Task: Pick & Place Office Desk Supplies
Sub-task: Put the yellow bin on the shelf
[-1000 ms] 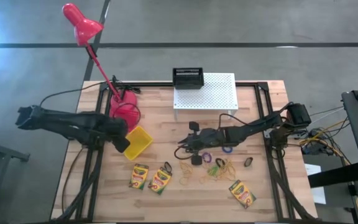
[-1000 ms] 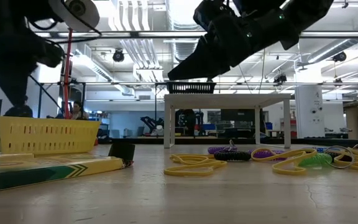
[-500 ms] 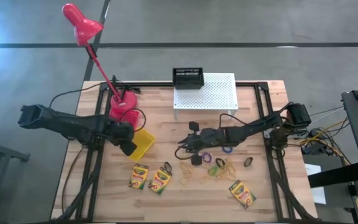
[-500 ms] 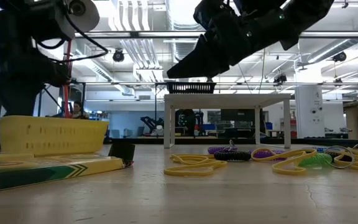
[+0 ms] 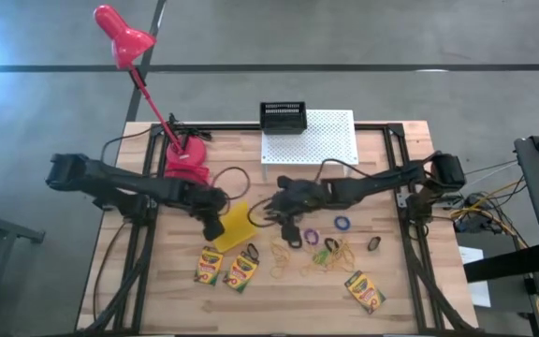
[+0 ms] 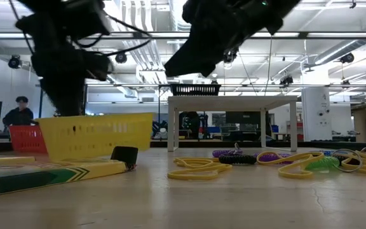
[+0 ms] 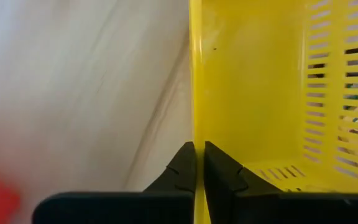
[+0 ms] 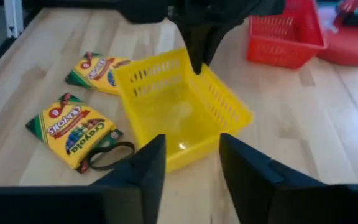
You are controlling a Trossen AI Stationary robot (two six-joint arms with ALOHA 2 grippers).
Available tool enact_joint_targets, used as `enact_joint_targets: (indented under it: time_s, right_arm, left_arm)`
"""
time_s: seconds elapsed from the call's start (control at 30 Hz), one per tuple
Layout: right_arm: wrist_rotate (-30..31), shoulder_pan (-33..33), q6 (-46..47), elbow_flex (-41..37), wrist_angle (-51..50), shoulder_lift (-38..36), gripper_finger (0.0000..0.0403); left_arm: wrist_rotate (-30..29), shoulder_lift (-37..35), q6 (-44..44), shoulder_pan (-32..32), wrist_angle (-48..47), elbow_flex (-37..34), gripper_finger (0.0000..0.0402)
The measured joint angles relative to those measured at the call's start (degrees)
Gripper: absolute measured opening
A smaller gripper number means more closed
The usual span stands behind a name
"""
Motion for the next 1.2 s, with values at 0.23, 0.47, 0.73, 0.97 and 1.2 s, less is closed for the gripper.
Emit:
enact_joint_targets:
  time_s: [0.23, 0.47, 0.73, 0.97, 1.2]
  right_arm:
    - [-5.5, -3.0, -2.2, 8.8, -7.5, 8.1, 0.0211]
    - [-6.2, -3.7, -2.6, 13.1, -9.8, 14.6, 0.0212]
    - [-6.0, -3.7, -2.4, 13.7, -10.9, 16.4, 0.0147]
    - [-5.5, -3.7, -2.2, 13.3, -11.6, 16.0, 0.0027]
    - [-5.3, -3.6, -1.2, 12.5, -18.5, 12.5, 0.0015]
  left_arm:
    - [0.0, 11.2, 14.4, 0.0, -0.5, 9.7, 0.0013]
    - [-0.5, 12.6, 19.7, -0.1, -0.5, 11.7, 0.0020]
    - [-0.9, 9.5, 19.0, -0.2, 0.2, 10.2, 0.0024]
    - [-0.6, 8.5, 20.3, -0.2, 2.1, 9.9, 0.0045]
    - [-1.8, 1.0, 21.2, -0.1, -1.5, 12.1, 0.0108]
